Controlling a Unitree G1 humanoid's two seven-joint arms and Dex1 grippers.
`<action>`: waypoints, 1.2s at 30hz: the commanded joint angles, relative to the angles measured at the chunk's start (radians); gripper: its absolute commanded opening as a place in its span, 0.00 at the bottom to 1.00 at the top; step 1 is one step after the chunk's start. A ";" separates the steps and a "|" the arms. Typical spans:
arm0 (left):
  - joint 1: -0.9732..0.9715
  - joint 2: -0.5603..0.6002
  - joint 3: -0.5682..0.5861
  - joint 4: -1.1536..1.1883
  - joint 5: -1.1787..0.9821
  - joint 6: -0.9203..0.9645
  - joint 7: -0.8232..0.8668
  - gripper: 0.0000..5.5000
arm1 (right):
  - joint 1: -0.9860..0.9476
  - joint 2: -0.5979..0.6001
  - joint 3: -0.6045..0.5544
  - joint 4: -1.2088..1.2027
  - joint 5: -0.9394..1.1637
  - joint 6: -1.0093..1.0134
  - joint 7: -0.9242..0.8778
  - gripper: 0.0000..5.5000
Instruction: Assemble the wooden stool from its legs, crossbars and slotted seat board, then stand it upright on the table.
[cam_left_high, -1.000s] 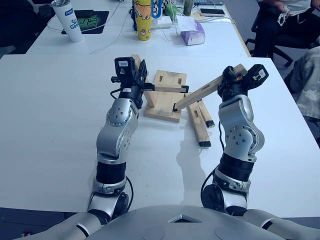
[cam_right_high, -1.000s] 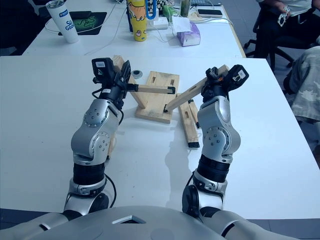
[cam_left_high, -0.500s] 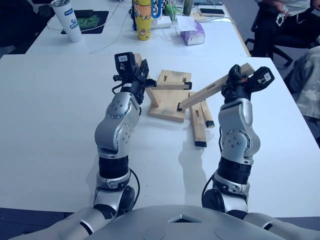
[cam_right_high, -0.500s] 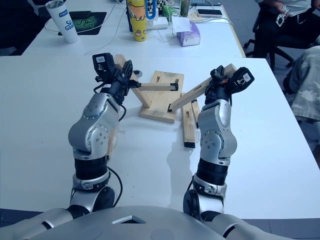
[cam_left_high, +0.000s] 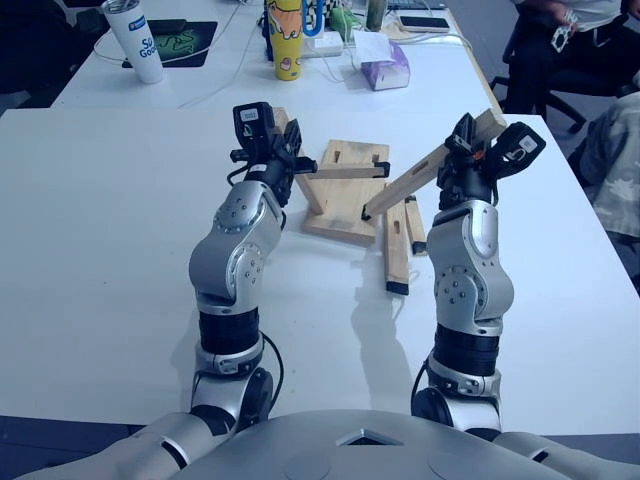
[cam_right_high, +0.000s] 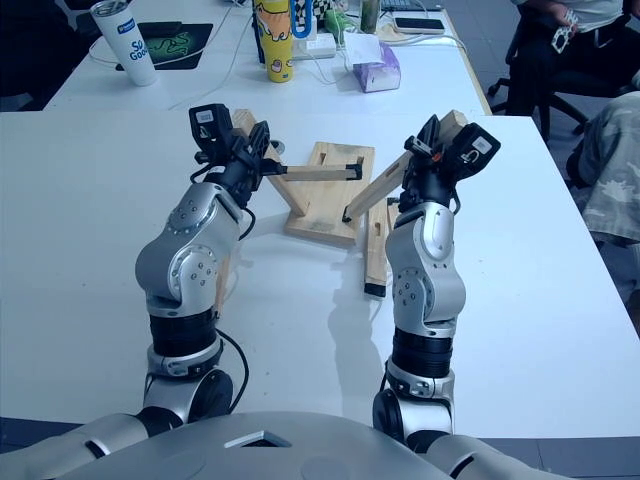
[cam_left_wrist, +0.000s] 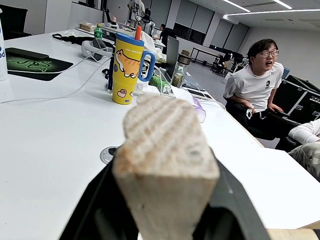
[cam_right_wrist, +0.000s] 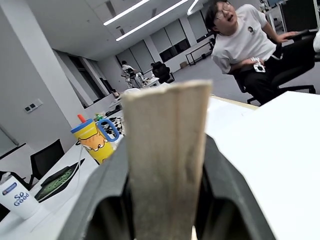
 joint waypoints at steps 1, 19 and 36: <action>0.036 -0.051 0.008 0.032 -0.023 0.058 0.019 0.19 | 0.028 0.025 0.001 0.024 -0.041 0.012 -0.011 0.19; 0.042 -0.081 -0.012 -0.008 -0.050 0.090 0.055 0.19 | 0.092 0.008 0.200 0.126 -0.230 0.188 0.038 0.19; 0.096 -0.111 0.055 0.029 -0.099 0.061 0.095 0.19 | 0.095 -0.036 0.231 0.131 -0.181 0.285 0.181 0.19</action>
